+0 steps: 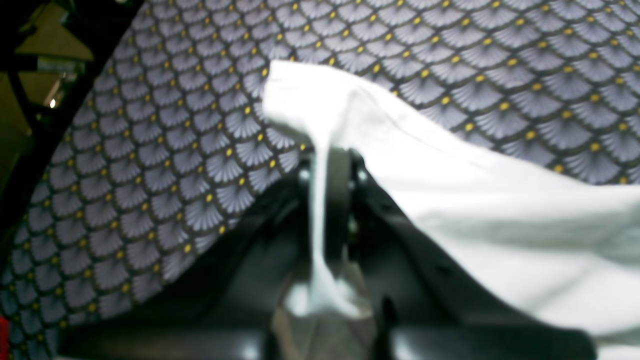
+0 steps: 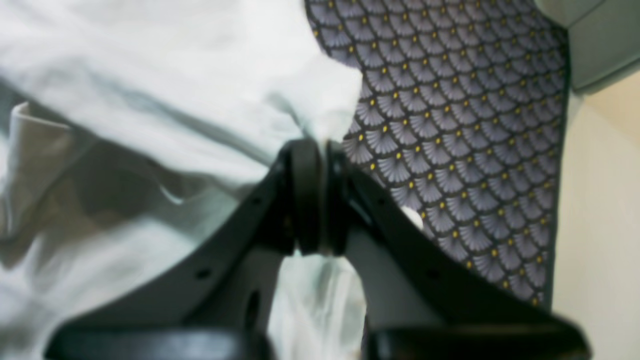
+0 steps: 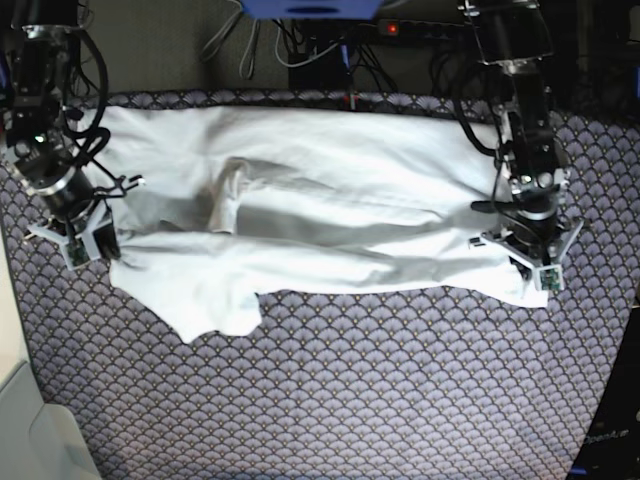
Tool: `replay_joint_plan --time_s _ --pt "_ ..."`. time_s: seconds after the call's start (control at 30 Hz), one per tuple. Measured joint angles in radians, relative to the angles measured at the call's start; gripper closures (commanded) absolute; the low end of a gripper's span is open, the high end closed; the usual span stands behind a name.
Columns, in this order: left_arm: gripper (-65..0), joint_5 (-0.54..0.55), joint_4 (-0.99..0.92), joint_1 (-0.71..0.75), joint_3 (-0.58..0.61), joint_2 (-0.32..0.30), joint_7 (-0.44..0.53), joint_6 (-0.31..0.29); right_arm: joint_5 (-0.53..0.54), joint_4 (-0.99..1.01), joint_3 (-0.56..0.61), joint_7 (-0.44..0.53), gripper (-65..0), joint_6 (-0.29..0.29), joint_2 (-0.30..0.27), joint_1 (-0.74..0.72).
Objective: Fold the T-shirt properly
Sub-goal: 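Lift the hem with both grippers and fold it toward the collar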
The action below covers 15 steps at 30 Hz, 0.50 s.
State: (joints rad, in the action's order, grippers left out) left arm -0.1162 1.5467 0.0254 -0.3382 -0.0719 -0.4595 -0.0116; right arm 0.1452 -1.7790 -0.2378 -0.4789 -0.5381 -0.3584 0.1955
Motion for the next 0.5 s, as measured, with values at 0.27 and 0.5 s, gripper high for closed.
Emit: replay_joint_plan --time_s 0.27,0.5 --pt "-0.5 0.002 0.084 0.061 -0.061 0.002 -0.001 -0.01 0.0 -0.039 -0.144 0.002 0.0 -0.137 0.084 0.11" --pt "-0.5 0.004 0.073 0.085 -0.075 0.0 -0.004 -0.009 -0.004 -0.039 -0.143 0.008 0.0 -0.15 0.104 0.189"
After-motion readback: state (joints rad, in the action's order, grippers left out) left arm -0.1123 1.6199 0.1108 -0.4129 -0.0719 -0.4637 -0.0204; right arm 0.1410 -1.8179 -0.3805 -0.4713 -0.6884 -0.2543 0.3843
